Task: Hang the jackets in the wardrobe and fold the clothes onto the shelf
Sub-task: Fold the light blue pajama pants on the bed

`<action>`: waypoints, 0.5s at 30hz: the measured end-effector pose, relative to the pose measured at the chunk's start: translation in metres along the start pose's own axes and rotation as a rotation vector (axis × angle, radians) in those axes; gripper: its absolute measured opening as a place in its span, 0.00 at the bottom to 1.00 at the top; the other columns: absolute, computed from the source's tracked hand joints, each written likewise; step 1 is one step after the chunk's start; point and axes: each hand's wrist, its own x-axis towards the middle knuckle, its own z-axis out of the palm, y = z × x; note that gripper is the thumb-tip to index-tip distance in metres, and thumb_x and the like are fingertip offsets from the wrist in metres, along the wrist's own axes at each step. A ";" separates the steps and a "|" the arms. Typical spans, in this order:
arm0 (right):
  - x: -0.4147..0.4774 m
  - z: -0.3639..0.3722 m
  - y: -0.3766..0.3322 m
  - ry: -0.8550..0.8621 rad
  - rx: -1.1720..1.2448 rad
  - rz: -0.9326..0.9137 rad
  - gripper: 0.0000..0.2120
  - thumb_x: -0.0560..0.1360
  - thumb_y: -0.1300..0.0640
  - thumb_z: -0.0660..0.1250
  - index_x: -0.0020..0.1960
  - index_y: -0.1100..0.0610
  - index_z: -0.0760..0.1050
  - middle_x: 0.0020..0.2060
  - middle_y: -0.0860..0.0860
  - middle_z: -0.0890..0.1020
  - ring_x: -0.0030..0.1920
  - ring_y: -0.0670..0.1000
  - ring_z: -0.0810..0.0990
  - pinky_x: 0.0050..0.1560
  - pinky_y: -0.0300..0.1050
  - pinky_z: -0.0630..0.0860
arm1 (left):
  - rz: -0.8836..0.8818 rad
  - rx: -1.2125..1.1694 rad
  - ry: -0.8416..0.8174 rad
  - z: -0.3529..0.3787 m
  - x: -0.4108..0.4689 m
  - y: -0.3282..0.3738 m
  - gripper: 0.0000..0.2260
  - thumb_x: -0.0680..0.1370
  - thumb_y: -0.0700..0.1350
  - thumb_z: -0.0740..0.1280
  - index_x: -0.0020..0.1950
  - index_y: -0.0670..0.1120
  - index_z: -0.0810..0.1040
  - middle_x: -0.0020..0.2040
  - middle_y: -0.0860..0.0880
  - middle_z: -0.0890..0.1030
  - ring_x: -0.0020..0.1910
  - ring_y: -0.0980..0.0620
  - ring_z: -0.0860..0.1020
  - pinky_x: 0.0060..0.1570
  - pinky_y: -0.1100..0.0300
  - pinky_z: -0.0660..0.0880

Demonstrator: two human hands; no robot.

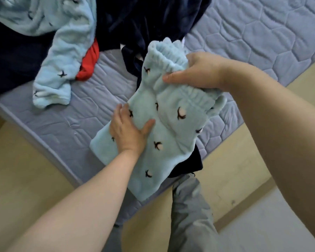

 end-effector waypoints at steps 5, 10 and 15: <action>-0.026 0.027 -0.059 0.037 -0.206 -0.115 0.14 0.75 0.36 0.65 0.49 0.45 0.72 0.41 0.44 0.76 0.37 0.44 0.73 0.32 0.38 0.63 | -1.147 -0.521 -0.059 -0.021 -0.041 -0.082 0.31 0.77 0.60 0.68 0.71 0.40 0.68 0.68 0.38 0.74 0.65 0.39 0.74 0.66 0.43 0.71; -0.058 0.061 -0.121 0.051 -0.350 -0.199 0.13 0.78 0.41 0.63 0.62 0.40 0.70 0.36 0.49 0.76 0.38 0.51 0.77 0.32 0.41 0.67 | -1.126 -0.977 -0.220 -0.049 -0.049 -0.109 0.24 0.75 0.53 0.74 0.66 0.40 0.77 0.60 0.41 0.81 0.56 0.41 0.81 0.58 0.41 0.78; -0.084 0.089 -0.150 0.069 -0.220 -0.186 0.14 0.74 0.35 0.67 0.43 0.43 0.67 0.38 0.49 0.80 0.38 0.49 0.79 0.34 0.43 0.71 | -0.899 -0.929 -0.021 -0.121 -0.029 -0.152 0.11 0.78 0.51 0.71 0.57 0.46 0.80 0.55 0.44 0.83 0.51 0.43 0.82 0.55 0.46 0.79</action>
